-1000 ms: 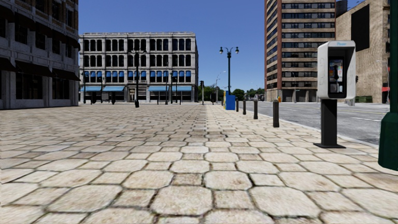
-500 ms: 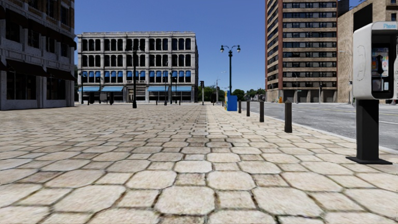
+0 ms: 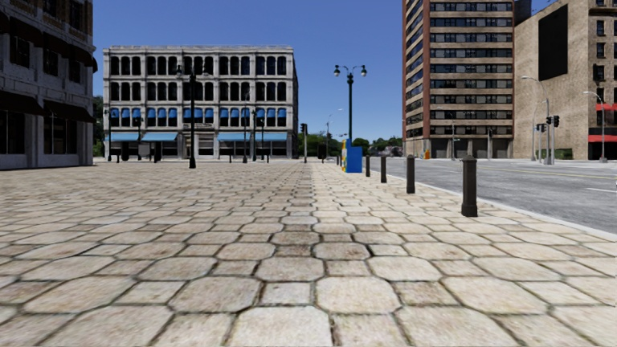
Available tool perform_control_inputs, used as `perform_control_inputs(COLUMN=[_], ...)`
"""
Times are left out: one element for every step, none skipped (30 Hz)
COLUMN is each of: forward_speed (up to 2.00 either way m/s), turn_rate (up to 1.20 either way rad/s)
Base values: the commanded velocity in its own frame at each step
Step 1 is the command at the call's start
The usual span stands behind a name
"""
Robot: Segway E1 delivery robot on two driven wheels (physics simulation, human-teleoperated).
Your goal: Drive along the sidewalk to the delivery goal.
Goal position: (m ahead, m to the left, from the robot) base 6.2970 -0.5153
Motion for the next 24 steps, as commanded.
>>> perform_control_inputs(forward_speed=[2.00, 2.00, 2.00, 2.00, 2.00, 2.00, 2.00, 2.00, 2.00, 2.00, 2.00, 2.00, 2.00, 2.00, 2.00, 2.00, 2.00, 2.00, 2.00, 2.00, 2.00, 2.00, 2.00, 2.00], turn_rate=[-0.28, -0.29, -0.29, -0.29, -0.30, -0.30, -0.30, -0.31, -0.31, -0.31, -0.31, -0.31, -0.31, -0.31, -0.31, -0.31, -0.28, 0.00, 0.00, 0.00, 0.00, 0.00, 0.00, 0.00])
